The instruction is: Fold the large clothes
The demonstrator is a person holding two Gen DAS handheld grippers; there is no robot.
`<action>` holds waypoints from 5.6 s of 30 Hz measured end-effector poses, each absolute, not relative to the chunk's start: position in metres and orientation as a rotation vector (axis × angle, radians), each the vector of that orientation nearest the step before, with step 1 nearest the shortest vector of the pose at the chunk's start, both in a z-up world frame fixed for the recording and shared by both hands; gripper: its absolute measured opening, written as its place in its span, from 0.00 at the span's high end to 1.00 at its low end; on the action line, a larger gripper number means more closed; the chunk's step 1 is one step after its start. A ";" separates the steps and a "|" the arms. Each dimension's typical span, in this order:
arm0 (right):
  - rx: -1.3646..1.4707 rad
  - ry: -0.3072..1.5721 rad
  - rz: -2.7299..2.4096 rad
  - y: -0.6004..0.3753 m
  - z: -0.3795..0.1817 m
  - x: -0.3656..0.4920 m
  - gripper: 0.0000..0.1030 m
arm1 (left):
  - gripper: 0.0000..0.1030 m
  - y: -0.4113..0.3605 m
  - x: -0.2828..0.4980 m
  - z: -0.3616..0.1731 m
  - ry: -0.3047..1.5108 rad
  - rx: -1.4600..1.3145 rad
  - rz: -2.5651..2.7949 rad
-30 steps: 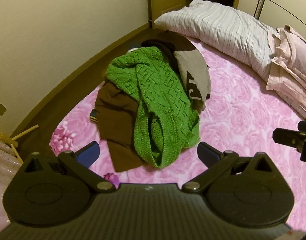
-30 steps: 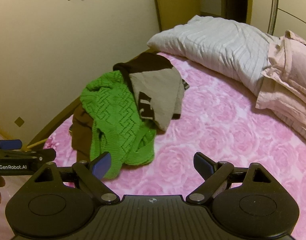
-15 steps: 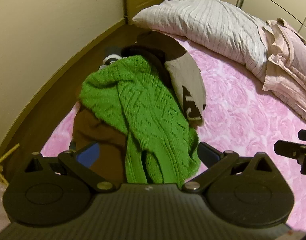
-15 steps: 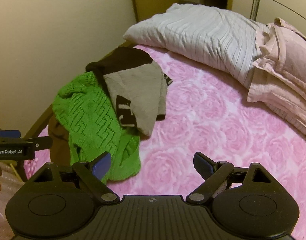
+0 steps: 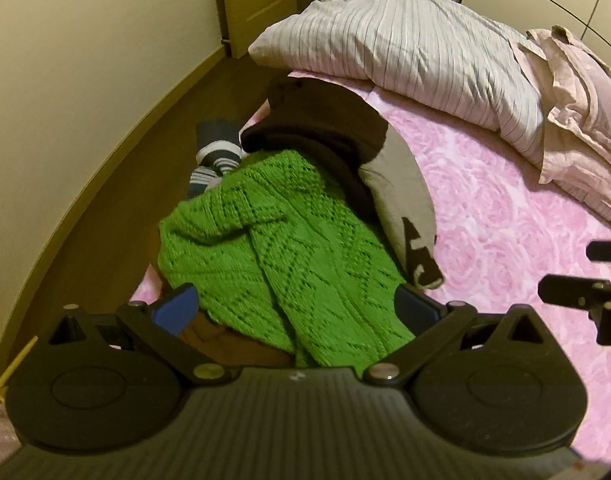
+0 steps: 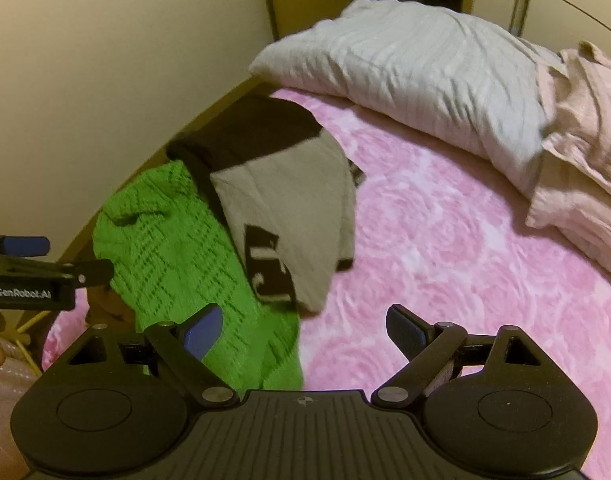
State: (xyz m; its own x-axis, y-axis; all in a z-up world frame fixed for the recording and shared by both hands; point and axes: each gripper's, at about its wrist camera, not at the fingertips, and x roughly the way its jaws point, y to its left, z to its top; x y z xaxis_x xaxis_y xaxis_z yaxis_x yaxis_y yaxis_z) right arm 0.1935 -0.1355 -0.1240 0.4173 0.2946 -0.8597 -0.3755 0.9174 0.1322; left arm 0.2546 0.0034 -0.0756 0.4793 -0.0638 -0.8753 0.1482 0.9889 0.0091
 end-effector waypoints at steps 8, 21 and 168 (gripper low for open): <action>-0.179 0.975 0.536 -0.095 -0.139 0.223 0.16 | 0.01 0.012 0.287 -0.089 1.045 0.170 -0.169; -0.266 0.977 0.614 -0.054 -0.176 0.253 0.16 | 0.01 0.030 0.311 -0.118 1.073 0.188 -0.177; -0.423 0.982 0.427 -0.731 -0.256 -0.005 1.00 | 0.57 -0.528 -0.213 -0.332 1.321 -0.024 -0.539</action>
State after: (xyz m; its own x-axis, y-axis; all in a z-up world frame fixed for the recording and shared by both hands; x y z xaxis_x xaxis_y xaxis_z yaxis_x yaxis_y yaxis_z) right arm -0.0051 -0.7311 -0.2556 0.4875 0.1537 -0.8595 -0.5246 0.8385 -0.1476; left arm -0.2135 -0.5284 -0.3316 0.1435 -0.3870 -0.9108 0.3602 0.8777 -0.3161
